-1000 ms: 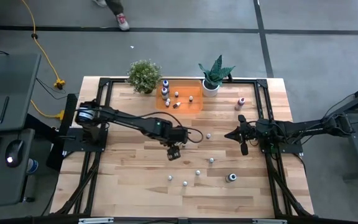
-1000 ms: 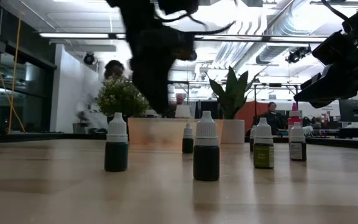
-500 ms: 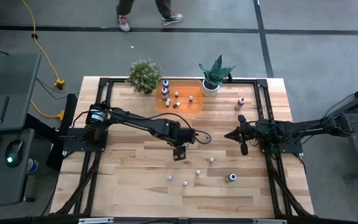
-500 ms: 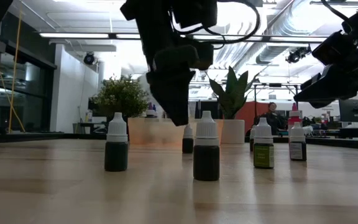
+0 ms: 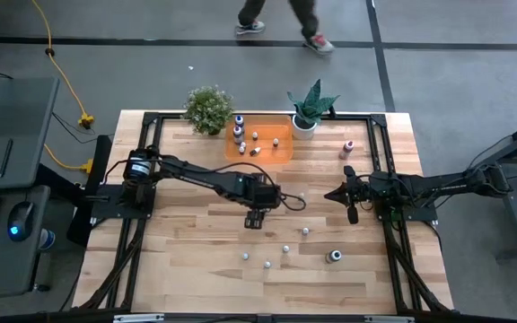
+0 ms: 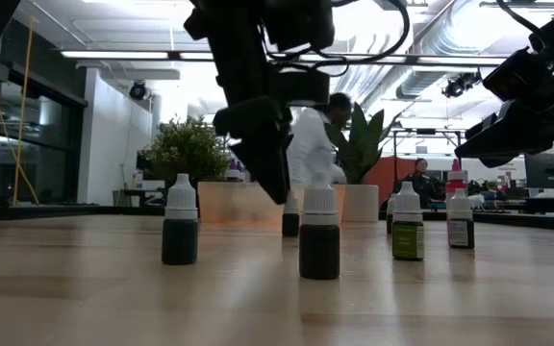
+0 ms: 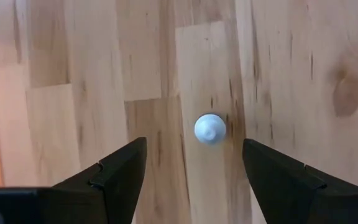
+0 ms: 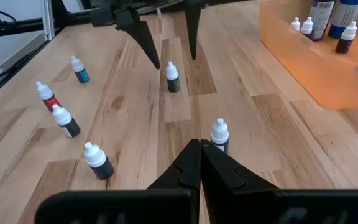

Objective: Pick & Place food coloring
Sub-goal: Put the small green bottle into the bin

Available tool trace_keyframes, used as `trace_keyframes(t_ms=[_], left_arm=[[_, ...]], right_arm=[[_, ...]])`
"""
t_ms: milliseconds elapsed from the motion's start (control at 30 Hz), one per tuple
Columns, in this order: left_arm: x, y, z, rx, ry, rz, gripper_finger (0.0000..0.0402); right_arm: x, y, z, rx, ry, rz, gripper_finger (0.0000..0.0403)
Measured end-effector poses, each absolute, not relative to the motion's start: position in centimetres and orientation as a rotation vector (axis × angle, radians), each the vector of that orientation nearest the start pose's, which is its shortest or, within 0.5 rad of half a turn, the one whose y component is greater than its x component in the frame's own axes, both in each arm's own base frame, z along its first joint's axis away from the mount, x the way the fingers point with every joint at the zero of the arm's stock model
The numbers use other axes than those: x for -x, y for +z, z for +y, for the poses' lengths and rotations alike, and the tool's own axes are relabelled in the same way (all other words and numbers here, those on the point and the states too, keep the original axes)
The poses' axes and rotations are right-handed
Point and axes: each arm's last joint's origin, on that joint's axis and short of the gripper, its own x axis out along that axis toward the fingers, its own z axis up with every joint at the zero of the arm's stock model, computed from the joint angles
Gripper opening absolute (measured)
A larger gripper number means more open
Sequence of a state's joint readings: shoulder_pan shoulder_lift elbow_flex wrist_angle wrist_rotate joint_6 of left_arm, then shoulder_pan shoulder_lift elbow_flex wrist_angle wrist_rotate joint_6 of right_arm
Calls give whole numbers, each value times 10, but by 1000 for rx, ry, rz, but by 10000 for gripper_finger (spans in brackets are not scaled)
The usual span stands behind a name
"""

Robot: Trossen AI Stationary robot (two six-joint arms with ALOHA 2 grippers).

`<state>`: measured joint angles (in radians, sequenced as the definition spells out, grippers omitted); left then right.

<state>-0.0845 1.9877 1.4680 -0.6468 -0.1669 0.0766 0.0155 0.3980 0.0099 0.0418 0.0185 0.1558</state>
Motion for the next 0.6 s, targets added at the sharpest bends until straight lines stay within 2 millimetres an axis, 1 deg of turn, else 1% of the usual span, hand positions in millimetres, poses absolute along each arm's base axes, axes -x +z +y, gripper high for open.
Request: trace_keyframes(t_ms=[167,300,600], left_arm=[[-407,178,-31,-208,-18,1113,261],[-409,177,-31,-198,-29,1080,261],[-407,176,-32,-181,-59,1103,259]], right_arm=[[-117,136,1,-148,-30,345,0],[-117,136,1,-148,-29,345,0],[-117,136,1,-148,-30,345,0]])
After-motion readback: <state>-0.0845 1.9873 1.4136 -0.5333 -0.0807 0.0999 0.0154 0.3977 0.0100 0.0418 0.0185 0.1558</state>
